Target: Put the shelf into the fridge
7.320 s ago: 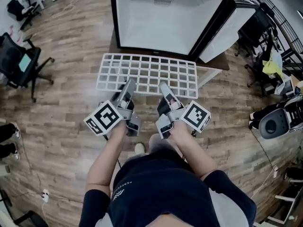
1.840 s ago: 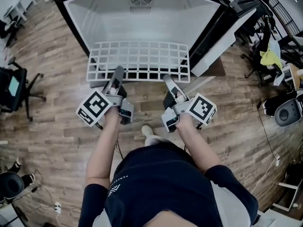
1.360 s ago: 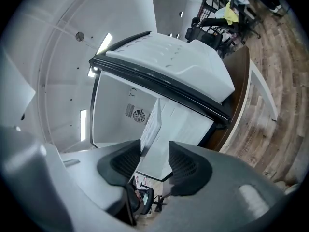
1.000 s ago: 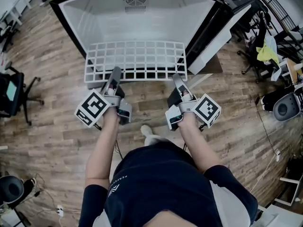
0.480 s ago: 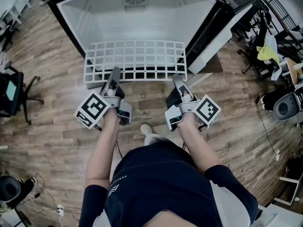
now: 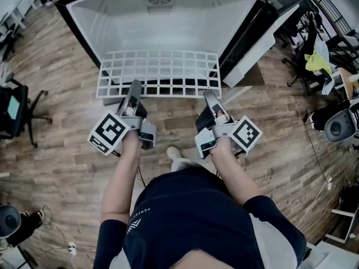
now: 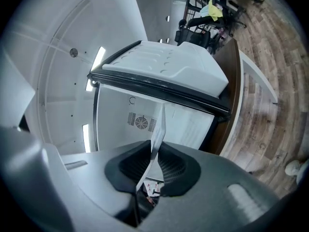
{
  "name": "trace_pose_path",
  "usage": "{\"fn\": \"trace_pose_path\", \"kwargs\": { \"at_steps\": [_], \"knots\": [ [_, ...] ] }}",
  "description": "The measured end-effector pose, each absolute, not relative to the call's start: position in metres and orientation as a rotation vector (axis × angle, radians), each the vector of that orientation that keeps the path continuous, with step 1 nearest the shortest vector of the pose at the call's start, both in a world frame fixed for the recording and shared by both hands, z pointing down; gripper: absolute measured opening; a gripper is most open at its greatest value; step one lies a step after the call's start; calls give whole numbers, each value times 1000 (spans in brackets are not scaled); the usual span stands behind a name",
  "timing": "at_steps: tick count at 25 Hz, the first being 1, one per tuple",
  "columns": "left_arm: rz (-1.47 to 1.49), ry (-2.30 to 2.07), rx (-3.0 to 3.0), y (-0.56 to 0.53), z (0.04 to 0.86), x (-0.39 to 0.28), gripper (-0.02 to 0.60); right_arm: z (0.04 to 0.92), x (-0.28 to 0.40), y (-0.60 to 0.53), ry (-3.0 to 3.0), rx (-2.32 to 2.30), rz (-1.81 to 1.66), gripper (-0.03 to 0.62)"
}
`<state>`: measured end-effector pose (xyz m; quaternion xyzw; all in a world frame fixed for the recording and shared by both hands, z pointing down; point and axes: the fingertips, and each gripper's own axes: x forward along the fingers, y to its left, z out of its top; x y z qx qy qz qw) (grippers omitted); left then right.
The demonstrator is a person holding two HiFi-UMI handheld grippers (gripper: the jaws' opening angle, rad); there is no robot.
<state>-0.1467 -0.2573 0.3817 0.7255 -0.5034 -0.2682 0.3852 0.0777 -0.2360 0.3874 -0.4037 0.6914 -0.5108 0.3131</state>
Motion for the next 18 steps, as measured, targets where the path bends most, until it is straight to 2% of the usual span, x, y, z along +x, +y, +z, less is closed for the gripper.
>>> {"fn": "trace_pose_path", "kwargs": {
  "at_steps": [18],
  "knots": [
    [-697,-1295,1864,-256,378,-148,100,379,77,-239,1883,-1010,-1320,48]
  ]
}}
